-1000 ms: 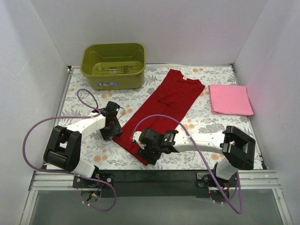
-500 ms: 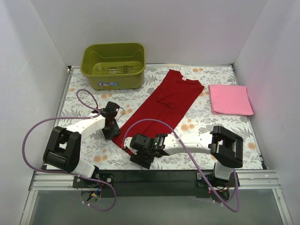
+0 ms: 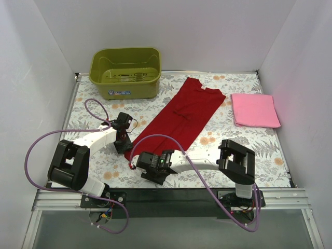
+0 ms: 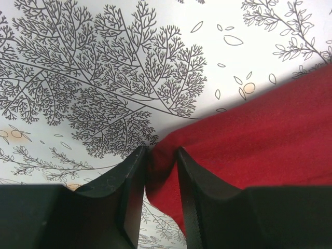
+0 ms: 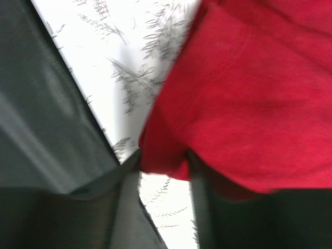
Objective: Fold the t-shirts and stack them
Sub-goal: Fold the tshirt
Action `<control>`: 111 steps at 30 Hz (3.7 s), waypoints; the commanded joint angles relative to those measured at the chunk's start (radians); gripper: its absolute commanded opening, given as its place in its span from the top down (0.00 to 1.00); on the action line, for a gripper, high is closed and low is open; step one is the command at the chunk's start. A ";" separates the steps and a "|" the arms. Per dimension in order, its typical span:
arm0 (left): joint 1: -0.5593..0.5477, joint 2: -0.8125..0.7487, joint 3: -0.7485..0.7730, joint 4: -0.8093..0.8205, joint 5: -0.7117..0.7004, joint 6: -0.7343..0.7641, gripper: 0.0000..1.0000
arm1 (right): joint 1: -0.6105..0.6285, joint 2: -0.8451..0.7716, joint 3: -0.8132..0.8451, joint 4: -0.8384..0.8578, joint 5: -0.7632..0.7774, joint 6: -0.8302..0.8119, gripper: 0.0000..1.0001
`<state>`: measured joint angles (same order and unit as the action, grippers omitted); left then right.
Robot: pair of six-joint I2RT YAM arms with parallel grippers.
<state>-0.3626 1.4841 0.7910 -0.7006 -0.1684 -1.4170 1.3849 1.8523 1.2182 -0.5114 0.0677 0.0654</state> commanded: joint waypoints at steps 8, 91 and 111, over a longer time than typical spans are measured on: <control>0.002 0.038 -0.039 0.007 0.006 -0.011 0.90 | 0.014 0.071 0.033 -0.056 0.037 0.013 0.97; -0.070 0.346 0.716 0.190 0.189 0.133 0.24 | -0.633 -0.329 -0.097 0.074 0.098 -0.139 0.58; -0.184 0.324 0.344 0.263 0.128 0.069 0.65 | -0.718 -0.142 -0.123 0.232 -0.154 -0.177 0.75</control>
<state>-0.5465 1.8107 1.1473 -0.4629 -0.0124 -1.3491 0.7128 1.7084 1.0908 -0.3271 -0.0967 -0.0887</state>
